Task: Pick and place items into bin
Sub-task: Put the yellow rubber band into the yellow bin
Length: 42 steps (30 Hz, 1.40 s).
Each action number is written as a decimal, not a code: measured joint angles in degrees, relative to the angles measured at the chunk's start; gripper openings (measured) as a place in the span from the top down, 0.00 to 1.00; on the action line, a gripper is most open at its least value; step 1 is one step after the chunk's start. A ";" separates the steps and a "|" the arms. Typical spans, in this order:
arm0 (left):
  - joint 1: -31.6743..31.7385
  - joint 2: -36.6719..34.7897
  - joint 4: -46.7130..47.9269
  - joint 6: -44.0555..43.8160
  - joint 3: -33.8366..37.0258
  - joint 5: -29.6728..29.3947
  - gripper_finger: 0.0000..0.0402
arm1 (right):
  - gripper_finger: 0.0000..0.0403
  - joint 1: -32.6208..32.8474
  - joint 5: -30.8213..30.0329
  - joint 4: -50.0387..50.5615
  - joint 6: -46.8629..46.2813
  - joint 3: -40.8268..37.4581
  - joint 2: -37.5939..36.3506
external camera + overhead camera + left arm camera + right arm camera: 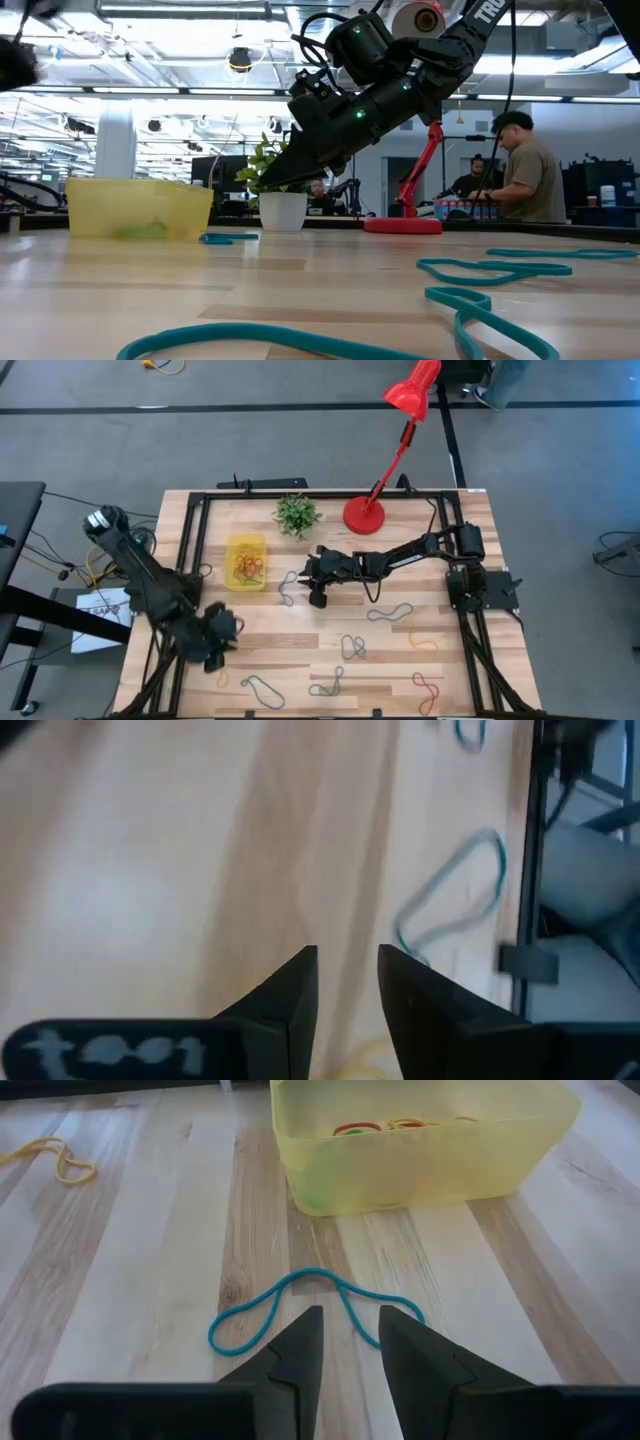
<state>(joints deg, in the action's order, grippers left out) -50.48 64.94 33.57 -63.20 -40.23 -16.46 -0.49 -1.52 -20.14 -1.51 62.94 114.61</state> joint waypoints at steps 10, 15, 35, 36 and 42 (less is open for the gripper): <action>-5.12 17.11 -1.55 -7.29 2.07 1.21 0.76 | 0.76 -0.04 -0.02 -0.23 0.06 0.00 0.00; -5.07 21.77 -5.04 -7.61 1.84 2.88 0.76 | 0.76 -0.11 -0.02 -0.71 3.33 0.00 0.00; -4.59 20.79 8.74 0.49 -2.17 -7.46 1.00 | 0.76 -1.57 -0.02 -2.89 4.06 0.00 0.00; -4.25 19.67 13.03 0.54 -3.72 -10.74 1.00 | 0.76 -1.47 -0.02 -2.86 4.04 0.00 0.00; -0.84 11.84 41.12 -9.51 -9.29 -30.67 1.00 | 0.76 -0.61 0.03 -2.84 3.93 0.00 0.00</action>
<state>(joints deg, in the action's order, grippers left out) -51.32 76.79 74.69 -72.71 -49.51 -47.13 -1.10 -1.49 -22.98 2.42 62.94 114.61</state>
